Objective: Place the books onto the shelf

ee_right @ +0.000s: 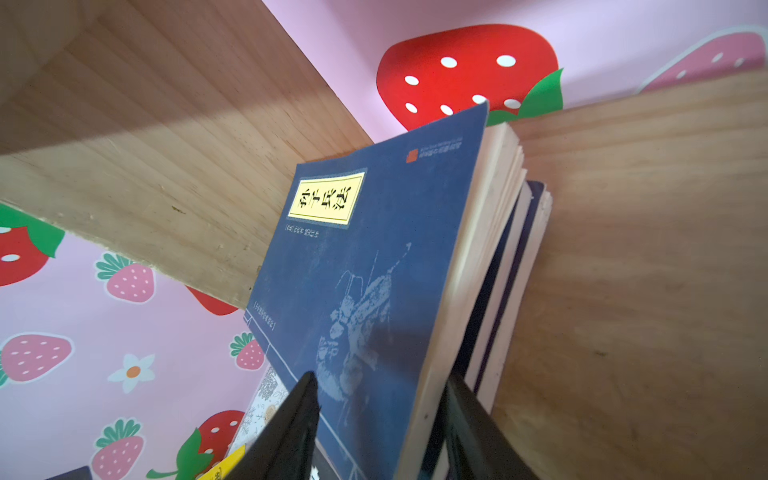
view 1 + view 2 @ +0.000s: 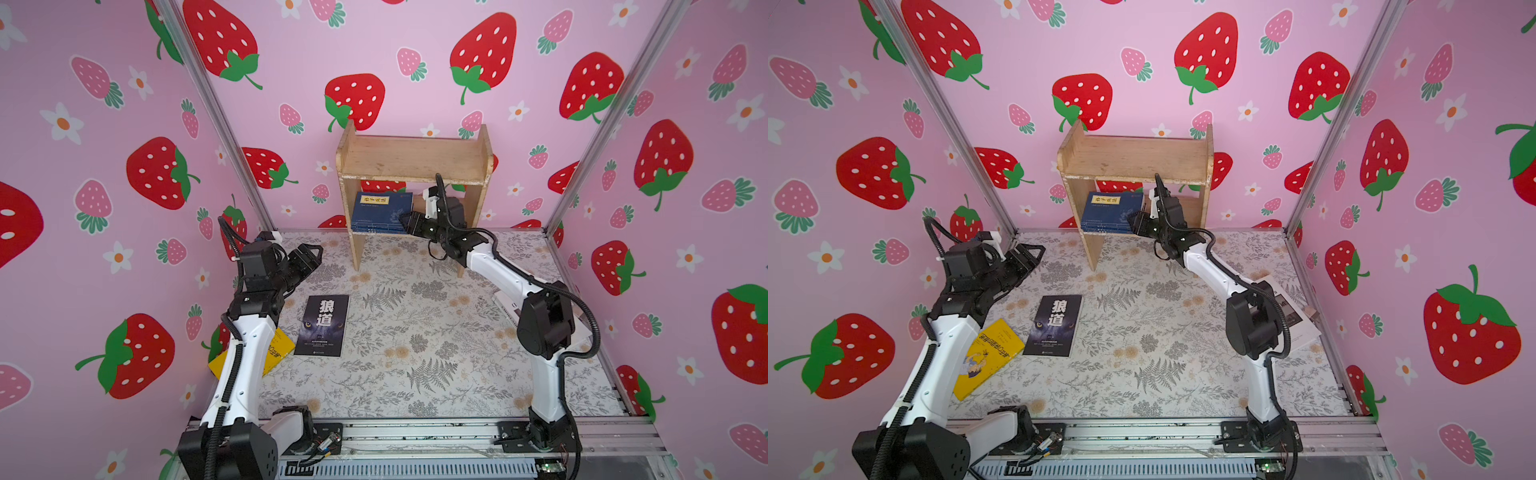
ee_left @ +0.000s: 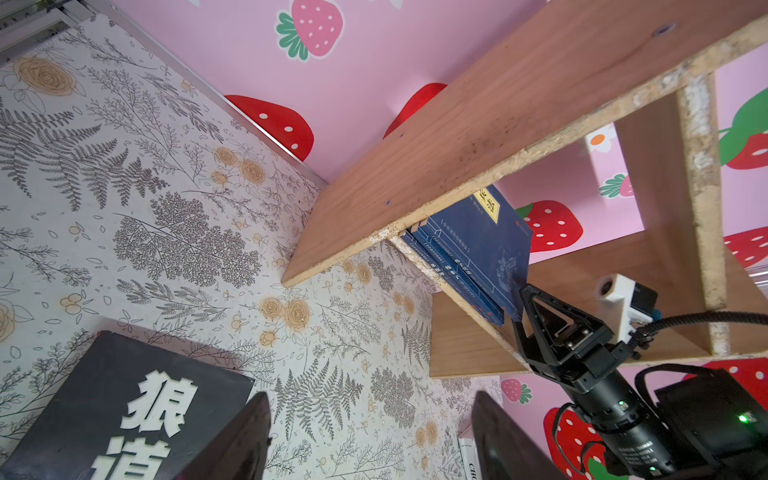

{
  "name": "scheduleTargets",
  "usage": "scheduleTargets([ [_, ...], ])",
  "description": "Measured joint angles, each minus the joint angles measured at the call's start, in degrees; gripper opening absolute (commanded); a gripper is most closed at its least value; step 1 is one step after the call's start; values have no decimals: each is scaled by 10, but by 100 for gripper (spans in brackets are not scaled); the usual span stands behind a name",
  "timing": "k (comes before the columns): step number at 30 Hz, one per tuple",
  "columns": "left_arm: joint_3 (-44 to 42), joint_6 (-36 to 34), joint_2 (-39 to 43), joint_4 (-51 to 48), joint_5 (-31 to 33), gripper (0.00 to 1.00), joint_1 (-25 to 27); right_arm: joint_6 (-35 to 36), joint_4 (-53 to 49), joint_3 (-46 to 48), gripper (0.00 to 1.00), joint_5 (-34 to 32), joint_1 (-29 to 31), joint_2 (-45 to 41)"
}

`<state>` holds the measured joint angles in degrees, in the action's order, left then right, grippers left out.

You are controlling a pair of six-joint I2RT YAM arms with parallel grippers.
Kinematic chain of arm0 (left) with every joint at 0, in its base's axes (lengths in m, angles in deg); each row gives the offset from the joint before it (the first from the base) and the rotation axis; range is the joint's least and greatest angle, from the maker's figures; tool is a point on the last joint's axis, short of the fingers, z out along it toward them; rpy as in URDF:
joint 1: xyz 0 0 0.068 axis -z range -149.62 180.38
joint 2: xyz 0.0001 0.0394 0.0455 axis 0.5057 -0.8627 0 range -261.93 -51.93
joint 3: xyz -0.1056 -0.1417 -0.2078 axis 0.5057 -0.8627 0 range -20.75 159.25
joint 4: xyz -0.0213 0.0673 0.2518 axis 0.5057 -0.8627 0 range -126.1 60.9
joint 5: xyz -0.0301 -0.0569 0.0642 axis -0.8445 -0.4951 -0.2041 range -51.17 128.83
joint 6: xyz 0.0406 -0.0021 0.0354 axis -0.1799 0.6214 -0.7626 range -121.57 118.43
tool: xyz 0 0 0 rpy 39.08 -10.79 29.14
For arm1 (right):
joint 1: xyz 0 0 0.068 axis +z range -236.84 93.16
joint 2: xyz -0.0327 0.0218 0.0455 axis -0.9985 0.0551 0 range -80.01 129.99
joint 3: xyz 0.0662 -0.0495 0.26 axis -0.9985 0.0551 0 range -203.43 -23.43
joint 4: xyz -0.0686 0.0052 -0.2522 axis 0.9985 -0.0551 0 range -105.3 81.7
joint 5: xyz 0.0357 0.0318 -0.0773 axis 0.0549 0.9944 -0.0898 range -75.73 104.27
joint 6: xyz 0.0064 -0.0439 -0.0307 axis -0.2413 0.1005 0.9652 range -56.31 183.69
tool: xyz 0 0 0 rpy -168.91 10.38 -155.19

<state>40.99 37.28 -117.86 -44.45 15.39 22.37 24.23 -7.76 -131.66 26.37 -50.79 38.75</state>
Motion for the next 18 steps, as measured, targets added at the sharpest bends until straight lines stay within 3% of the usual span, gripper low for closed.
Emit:
scheduleTargets([
  [12,-4,-4,-2,-2,13,81,0,76,-45,-15,58,-81,6,-8],
  [18,-9,-16,-31,-11,41,84,-1,97,-28,80,65,-72,6,-79],
])
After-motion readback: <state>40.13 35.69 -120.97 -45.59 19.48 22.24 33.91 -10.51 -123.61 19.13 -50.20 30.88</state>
